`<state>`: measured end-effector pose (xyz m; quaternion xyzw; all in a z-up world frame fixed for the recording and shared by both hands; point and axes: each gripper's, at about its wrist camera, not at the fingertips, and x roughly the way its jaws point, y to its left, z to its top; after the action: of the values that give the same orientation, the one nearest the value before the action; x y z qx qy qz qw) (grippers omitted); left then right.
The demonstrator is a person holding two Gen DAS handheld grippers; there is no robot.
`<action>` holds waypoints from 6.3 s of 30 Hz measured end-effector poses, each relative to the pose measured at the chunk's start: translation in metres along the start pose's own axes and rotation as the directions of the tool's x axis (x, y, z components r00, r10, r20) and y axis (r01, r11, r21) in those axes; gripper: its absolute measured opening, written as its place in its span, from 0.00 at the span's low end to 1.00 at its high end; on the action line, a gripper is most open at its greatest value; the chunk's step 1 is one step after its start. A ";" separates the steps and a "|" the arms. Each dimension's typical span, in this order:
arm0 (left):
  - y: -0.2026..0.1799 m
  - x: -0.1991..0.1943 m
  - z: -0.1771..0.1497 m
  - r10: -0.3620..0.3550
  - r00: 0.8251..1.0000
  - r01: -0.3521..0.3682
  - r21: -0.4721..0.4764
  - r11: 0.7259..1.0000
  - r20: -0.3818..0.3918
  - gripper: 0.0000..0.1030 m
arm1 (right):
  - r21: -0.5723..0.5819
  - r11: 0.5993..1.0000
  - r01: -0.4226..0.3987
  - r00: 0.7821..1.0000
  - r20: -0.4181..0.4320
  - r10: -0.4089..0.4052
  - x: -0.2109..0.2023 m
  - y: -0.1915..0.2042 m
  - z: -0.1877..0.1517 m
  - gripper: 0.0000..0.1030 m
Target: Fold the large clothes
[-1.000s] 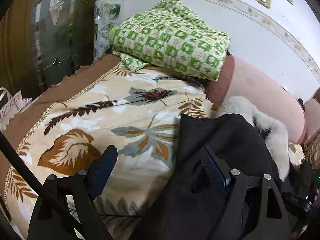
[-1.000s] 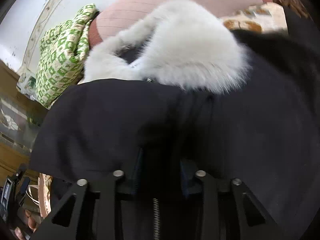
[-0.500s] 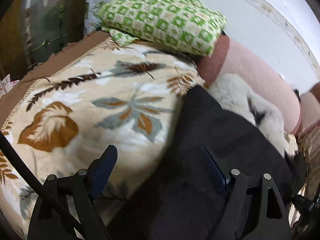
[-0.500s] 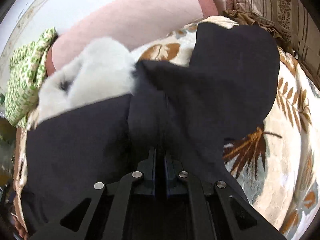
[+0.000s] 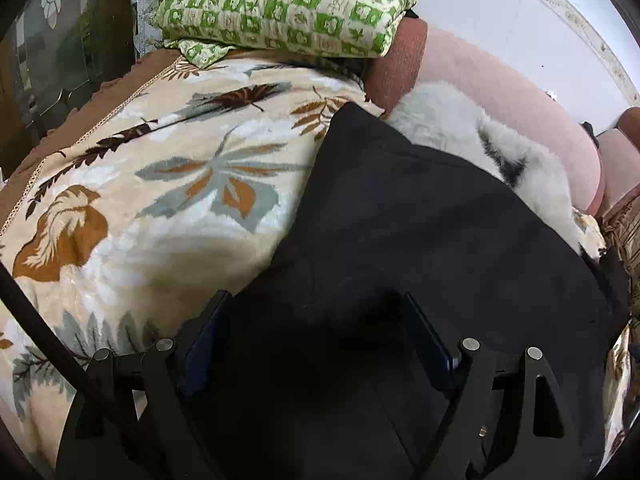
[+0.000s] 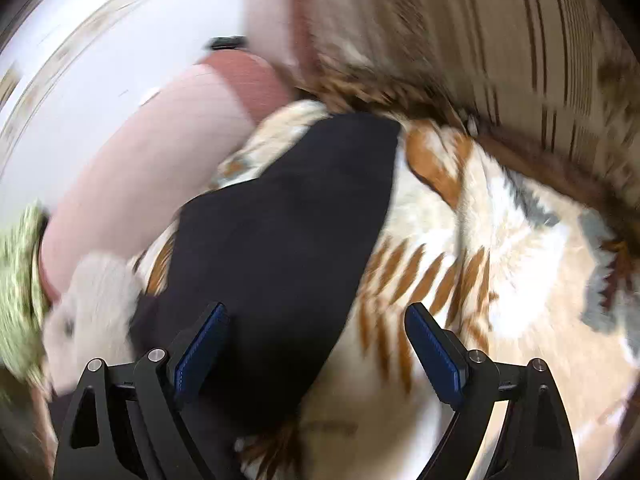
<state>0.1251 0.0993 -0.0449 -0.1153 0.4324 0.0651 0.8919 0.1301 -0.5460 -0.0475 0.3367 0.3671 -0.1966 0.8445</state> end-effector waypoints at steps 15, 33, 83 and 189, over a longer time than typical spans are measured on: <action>-0.008 0.023 -0.006 0.088 0.996 -0.087 0.067 0.994 -0.009 0.88 | 0.179 0.983 -0.043 0.999 -0.024 0.048 0.086 -0.022 0.090 0.13; 0.060 -0.061 0.033 -0.049 0.984 0.082 -0.198 0.977 0.170 0.88 | -0.587 0.687 -0.427 0.899 -0.199 0.389 -0.140 0.302 -0.110 0.03; 0.094 -0.063 0.047 -0.031 0.981 0.080 -0.252 0.965 0.191 0.88 | -0.860 0.325 -0.395 0.918 -0.386 0.093 -0.082 0.334 -0.294 0.42; 0.098 -0.084 -0.109 -0.614 0.755 0.605 -0.118 0.788 -0.231 0.76 | -0.039 0.761 -0.648 0.674 -0.496 0.548 -0.149 -0.008 -0.271 0.58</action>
<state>-0.0306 0.1640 -0.0591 -0.2731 0.4818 -0.2365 0.7983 -0.1039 -0.3457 -0.0750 0.3829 0.4414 0.2173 0.7819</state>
